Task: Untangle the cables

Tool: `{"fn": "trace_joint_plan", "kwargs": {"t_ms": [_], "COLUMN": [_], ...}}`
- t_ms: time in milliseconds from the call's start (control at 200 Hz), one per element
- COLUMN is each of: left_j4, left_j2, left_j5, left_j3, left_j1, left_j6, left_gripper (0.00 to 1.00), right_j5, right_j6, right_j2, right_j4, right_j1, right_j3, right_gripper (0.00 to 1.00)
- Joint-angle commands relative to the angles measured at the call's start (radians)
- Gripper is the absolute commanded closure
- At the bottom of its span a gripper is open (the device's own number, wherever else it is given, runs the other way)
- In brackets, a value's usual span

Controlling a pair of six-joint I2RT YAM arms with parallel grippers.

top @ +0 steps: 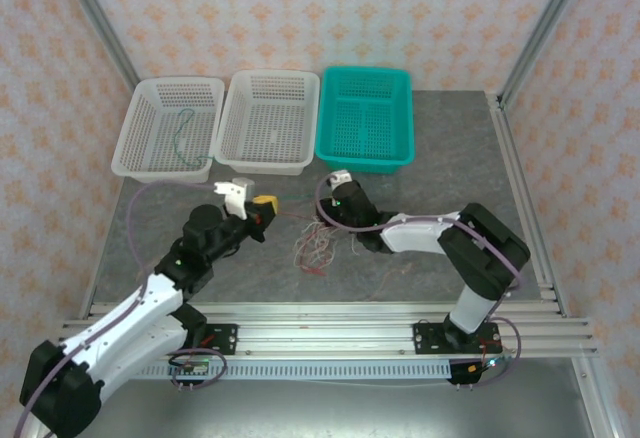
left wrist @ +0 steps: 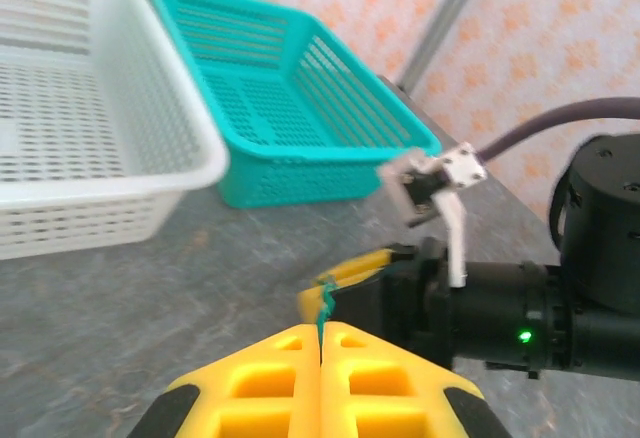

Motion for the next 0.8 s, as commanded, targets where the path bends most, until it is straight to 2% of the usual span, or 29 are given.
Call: {"fn": "trace_joint_plan", "kwargs": {"t_ms": [0,50,175,335,380,465,525,591,671,791], "left_j4": [-0.010,-0.030,-0.046,-0.013,-0.031,-0.105,-0.127,-0.151,-0.170,-0.186], "left_j2": [-0.089,-0.085,-0.002,0.160,0.208,0.272,0.278,0.261,0.224,0.209], "left_j5": [-0.122,-0.088,0.014,0.150,0.187,0.167,0.150,0.108,0.062,0.082], "left_j3": [-0.019,-0.019,-0.015,-0.027,-0.014,0.041,0.078,0.129,0.194,0.287], "left_j1": [0.067,0.081,0.081,0.078,0.071,0.024,-0.020,-0.072,-0.107,-0.136], "left_j6": [-0.059,-0.047,-0.018,0.024,0.060,0.107,0.138,0.180,0.220,0.314], "left_gripper": [1.00,1.00,1.00,1.00,0.87,0.52,0.38,0.32,0.30,0.29], "right_j5": [0.103,0.074,0.105,0.014,0.005,-0.026,-0.039,-0.032,-0.032,-0.064], "right_j6": [0.293,0.319,0.327,0.223,0.208,0.155,0.123,0.097,0.052,-0.023], "right_j2": [-0.027,-0.051,-0.127,-0.216,-0.244,-0.292,-0.319,-0.331,-0.324,-0.313], "right_j4": [-0.203,-0.183,-0.199,-0.160,-0.170,-0.179,-0.181,-0.218,-0.297,-0.385], "right_j1": [-0.157,-0.189,-0.202,-0.201,-0.202,-0.202,-0.200,-0.199,-0.199,-0.183], "right_j3": [-0.086,-0.133,-0.182,-0.179,-0.169,-0.150,-0.143,-0.117,-0.068,-0.005], "right_gripper": [0.78,0.79,0.84,0.89,0.89,0.89,0.89,0.89,0.89,0.89]}}
